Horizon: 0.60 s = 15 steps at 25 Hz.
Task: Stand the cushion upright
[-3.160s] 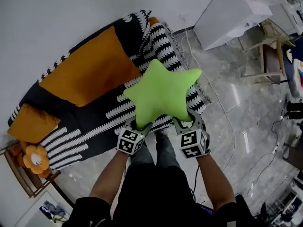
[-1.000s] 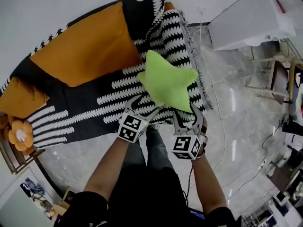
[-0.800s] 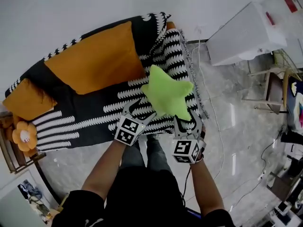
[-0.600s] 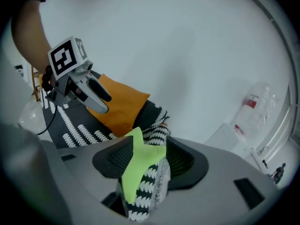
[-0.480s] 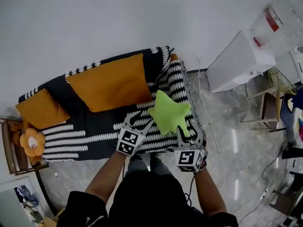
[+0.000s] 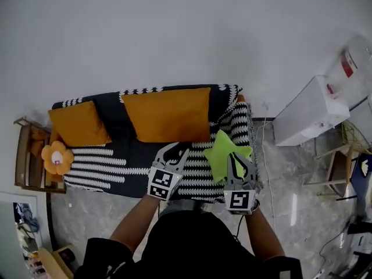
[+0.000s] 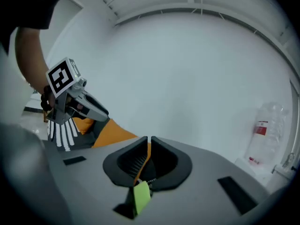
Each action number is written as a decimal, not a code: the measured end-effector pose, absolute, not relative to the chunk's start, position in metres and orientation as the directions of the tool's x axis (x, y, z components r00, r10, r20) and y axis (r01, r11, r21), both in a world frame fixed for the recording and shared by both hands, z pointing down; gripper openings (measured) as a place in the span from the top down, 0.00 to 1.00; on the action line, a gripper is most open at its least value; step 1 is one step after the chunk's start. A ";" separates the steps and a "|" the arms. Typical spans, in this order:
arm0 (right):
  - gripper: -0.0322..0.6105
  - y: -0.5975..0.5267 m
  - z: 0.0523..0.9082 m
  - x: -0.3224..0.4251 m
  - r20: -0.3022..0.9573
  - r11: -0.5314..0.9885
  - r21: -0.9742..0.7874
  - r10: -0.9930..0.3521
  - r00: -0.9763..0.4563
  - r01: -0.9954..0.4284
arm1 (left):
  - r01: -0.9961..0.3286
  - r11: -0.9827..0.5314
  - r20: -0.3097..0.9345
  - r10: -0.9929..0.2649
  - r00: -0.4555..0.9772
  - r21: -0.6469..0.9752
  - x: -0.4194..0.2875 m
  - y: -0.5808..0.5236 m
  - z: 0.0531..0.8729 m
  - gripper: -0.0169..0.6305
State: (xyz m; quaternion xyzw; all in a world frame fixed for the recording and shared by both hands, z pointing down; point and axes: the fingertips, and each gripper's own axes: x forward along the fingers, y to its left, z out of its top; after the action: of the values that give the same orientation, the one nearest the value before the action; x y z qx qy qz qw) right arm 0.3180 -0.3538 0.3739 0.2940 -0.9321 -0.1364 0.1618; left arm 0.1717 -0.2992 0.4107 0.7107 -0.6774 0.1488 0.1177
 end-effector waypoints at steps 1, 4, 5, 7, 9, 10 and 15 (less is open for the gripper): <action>0.88 -0.349 0.366 0.311 0.197 0.801 0.327 -0.576 -0.793 -0.500 | -0.999 -0.021 0.348 -0.938 0.008 -0.032 0.162 -0.290 0.402 0.80; 0.88 -0.341 0.351 0.292 0.166 0.831 0.201 -0.550 -0.818 -0.518 | -0.998 0.066 0.283 -0.957 -0.067 -0.012 0.131 -0.260 0.376 0.83; 0.88 -0.339 0.348 0.286 0.165 0.836 0.153 -0.548 -0.820 -0.528 | -0.996 0.090 0.266 -0.960 -0.088 -0.005 0.120 -0.250 0.369 0.84; 0.90 -0.338 0.344 0.276 0.159 0.835 0.050 -0.548 -0.821 -0.547 | -0.992 0.129 0.237 -0.964 -0.123 0.010 0.098 -0.229 0.355 0.84; 0.90 -0.334 0.341 0.264 0.144 0.826 -0.040 -0.551 -0.822 -0.562 | -0.987 0.159 0.208 -0.967 -0.150 0.028 0.076 -0.206 0.342 0.85; 0.90 -0.331 0.341 0.257 0.144 0.821 -0.065 -0.555 -0.819 -0.567 | -0.985 0.170 0.194 -0.968 -0.161 0.032 0.064 -0.194 0.336 0.85; 0.90 -0.297 0.336 0.228 0.139 0.814 -0.089 -0.561 -0.816 -0.574 | -0.980 0.200 0.179 -0.964 -0.198 -0.009 0.015 -0.143 0.329 0.86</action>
State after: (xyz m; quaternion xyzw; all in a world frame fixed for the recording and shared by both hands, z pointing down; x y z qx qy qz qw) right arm 0.2278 -0.2974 0.3365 0.2984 -0.9509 0.0634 0.0532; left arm 0.0152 -0.1433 0.3285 0.6296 -0.7717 0.0604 0.0670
